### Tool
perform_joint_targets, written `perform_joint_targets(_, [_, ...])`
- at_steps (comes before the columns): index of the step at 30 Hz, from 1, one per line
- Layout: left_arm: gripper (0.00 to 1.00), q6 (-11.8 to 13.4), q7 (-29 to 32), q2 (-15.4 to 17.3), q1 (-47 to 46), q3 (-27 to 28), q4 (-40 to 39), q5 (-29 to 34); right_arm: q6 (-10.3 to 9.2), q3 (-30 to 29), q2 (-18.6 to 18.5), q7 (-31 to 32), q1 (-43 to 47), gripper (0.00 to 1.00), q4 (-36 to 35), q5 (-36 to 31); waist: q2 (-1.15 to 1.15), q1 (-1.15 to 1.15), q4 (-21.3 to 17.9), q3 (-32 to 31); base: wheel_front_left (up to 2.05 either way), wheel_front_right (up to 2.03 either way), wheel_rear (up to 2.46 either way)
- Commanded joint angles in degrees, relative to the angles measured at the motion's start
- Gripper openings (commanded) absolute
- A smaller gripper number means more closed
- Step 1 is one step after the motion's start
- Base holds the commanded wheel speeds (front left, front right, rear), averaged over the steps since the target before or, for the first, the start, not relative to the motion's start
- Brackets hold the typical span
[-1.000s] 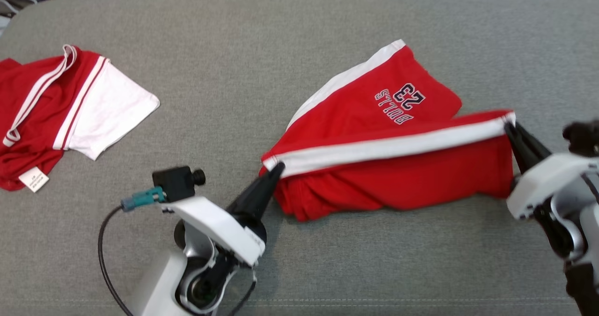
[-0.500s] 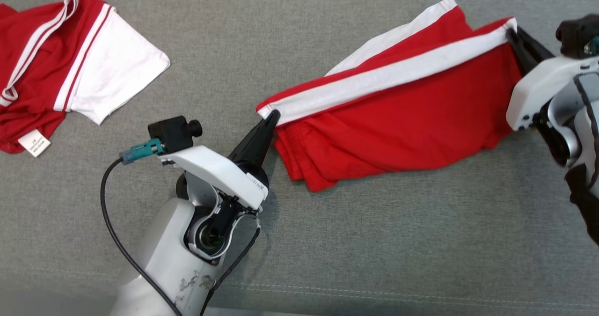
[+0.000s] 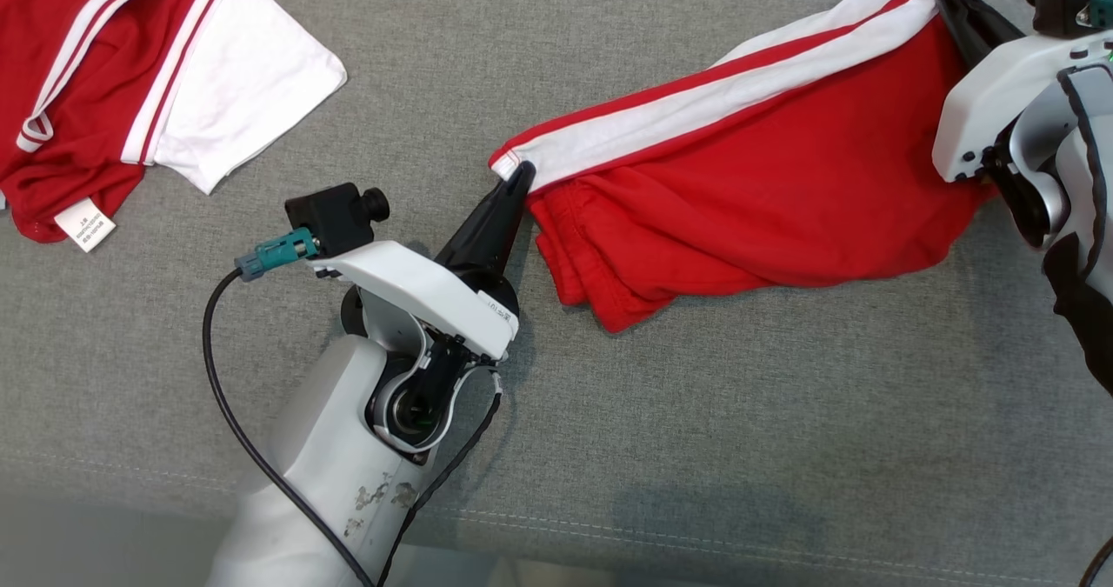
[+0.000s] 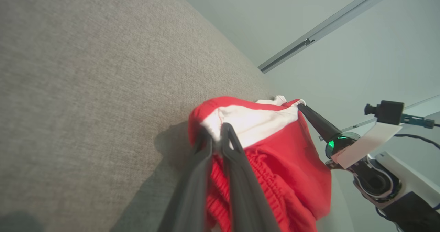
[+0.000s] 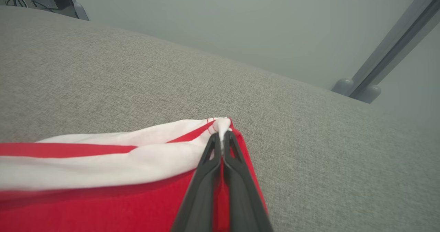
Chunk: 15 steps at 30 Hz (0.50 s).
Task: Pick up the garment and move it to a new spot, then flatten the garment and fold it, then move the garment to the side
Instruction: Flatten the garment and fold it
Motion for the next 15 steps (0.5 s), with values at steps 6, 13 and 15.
perform_joint_targets(6, [0.0,-0.41,-2.33,1.46,-2.82,0.78,0.89,0.51,-0.01,2.96,1.27,-2.44,-2.89,0.03,2.13,3.2,0.0,0.0,0.21,1.06,0.0,0.0,0.0])
perform_joint_targets(13, [0.84,-0.19,-5.3,1.4,-4.61,0.09,5.32,1.33,-0.01,7.86,1.51,-5.94,-3.87,1.0,3.28,6.56,0.0,0.0,-0.29,0.73,0.0,0.0,0.0])
perform_joint_targets(15, [1.0,0.09,-6.04,1.39,-4.76,0.0,6.44,1.53,-0.01,8.8,1.45,-7.12,-3.4,1.0,3.16,7.15,0.0,0.0,-0.68,0.15,0.0,0.0,0.0])
